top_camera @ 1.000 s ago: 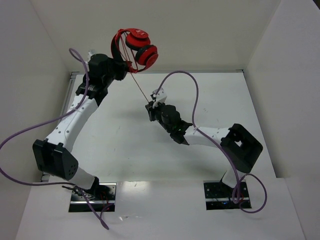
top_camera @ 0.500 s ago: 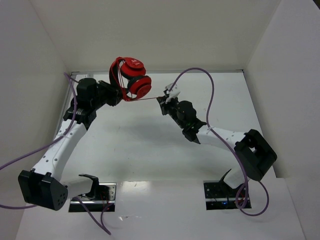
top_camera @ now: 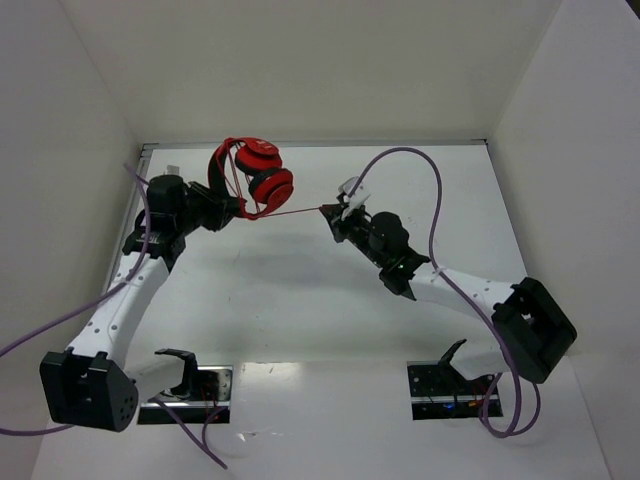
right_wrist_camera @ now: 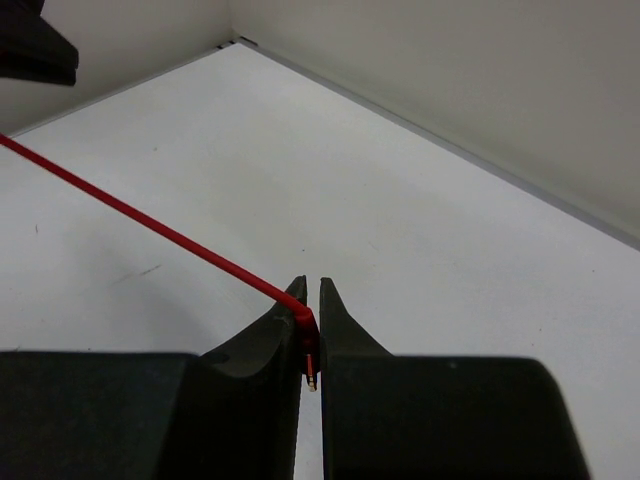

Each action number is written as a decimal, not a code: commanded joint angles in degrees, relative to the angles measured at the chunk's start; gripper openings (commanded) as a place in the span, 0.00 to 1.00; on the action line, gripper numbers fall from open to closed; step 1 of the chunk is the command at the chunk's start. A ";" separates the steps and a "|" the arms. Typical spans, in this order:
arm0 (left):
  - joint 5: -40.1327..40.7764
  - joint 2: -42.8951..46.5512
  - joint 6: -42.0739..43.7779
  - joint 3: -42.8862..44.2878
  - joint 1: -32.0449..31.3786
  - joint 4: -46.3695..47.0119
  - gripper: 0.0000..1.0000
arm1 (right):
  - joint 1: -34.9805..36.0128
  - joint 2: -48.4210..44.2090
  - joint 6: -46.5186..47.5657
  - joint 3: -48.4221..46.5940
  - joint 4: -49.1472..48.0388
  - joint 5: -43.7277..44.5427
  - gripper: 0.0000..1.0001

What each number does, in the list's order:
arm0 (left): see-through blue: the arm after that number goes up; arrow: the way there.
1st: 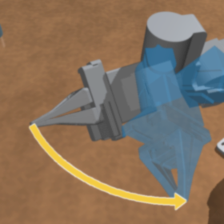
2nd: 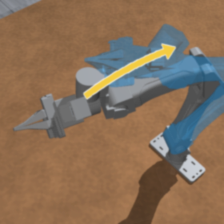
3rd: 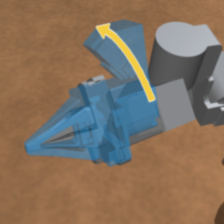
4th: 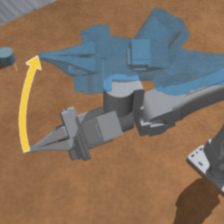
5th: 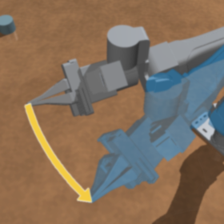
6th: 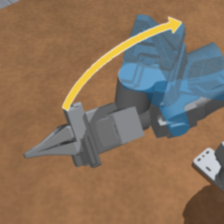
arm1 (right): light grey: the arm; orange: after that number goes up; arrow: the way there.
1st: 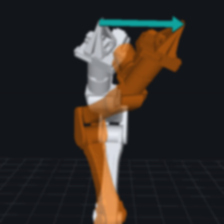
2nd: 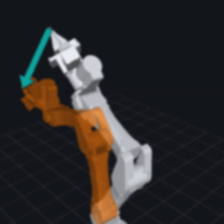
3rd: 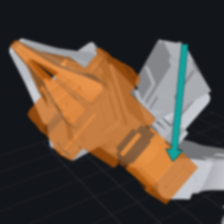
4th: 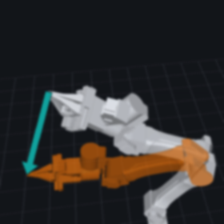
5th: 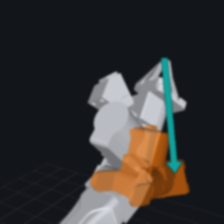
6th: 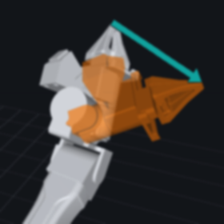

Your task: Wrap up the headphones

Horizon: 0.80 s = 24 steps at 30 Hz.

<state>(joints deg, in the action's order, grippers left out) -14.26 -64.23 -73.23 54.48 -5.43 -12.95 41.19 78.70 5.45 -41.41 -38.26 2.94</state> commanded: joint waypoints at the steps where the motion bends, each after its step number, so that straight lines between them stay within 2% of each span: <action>1: -2.52 0.59 3.36 6.59 1.65 4.69 0.00 | -3.04 -3.19 0.00 2.82 -0.85 7.34 0.01; 8: -8.14 -0.99 4.59 6.61 1.65 5.82 0.00 | -3.04 -4.34 0.08 3.88 -0.32 5.33 0.01; 13: -16.57 -1.52 10.38 6.08 1.65 3.72 0.00 | -4.44 -1.63 3.94 1.86 -2.25 3.40 0.01; 16: -22.38 -2.65 16.52 6.08 1.65 -0.83 0.00 | -6.29 0.22 3.95 1.33 -3.93 1.98 0.01; 18: -22.39 -2.66 22.67 6.08 1.65 -6.61 0.00 | -6.30 1.37 4.47 -0.24 -4.63 1.29 0.01; 22: -16.08 -5.29 32.17 10.73 1.65 -16.98 0.00 | -6.30 4.18 5.01 -2.36 -4.63 -1.09 0.01; 24: -13.53 -7.57 35.86 12.05 1.65 -18.86 0.00 | -6.30 5.33 5.01 -2.98 -4.63 -1.09 0.01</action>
<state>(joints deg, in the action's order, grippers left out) -27.35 -71.20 -48.75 62.04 -5.23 -25.74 38.74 82.70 8.29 -41.85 -39.44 -4.82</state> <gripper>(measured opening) 0.192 0.098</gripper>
